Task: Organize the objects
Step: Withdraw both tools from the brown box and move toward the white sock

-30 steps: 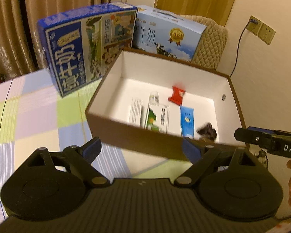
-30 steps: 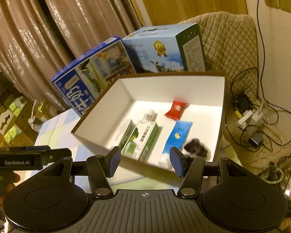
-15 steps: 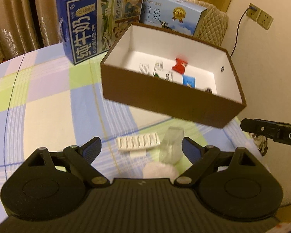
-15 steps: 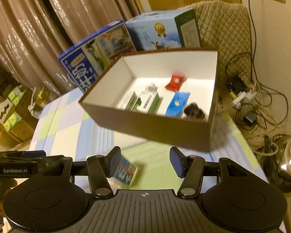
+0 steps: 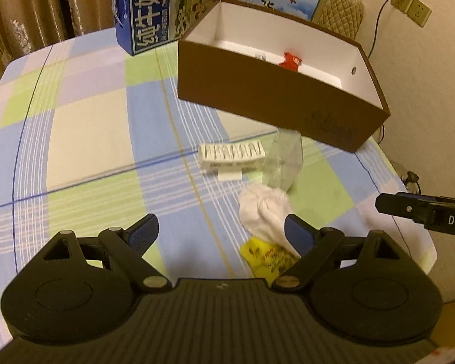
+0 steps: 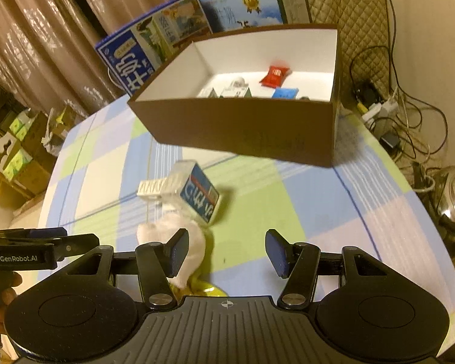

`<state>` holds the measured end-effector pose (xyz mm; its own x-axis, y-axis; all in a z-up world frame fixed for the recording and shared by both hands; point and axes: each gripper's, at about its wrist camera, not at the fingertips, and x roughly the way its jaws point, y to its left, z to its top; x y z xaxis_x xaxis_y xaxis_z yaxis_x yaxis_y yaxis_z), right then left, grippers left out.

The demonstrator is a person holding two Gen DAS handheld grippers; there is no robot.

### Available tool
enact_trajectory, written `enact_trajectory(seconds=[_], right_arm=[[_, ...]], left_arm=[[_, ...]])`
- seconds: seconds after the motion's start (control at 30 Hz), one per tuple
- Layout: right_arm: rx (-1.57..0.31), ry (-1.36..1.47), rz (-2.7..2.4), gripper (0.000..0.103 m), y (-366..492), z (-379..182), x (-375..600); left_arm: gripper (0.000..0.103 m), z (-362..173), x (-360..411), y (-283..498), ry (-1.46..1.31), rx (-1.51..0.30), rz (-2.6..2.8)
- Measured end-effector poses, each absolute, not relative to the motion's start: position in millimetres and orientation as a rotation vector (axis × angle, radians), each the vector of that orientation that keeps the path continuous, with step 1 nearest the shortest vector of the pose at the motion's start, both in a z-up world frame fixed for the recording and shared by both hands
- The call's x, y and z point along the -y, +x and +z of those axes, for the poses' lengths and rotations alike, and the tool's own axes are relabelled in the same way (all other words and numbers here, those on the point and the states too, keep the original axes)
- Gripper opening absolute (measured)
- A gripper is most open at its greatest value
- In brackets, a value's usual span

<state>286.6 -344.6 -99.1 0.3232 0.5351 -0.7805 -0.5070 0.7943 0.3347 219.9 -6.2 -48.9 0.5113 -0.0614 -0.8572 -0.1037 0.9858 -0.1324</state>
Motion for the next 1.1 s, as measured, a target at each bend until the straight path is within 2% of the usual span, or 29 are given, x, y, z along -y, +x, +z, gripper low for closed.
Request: enact_trajectory(seconds=[1.1], right_arm=[[-1.117, 0.022, 0.637, 0.053, 287.7, -124.9, 341.6]], left_arm=[[0.088, -72.3, 13.6, 226.0, -0.168, -1.091, -0.015]])
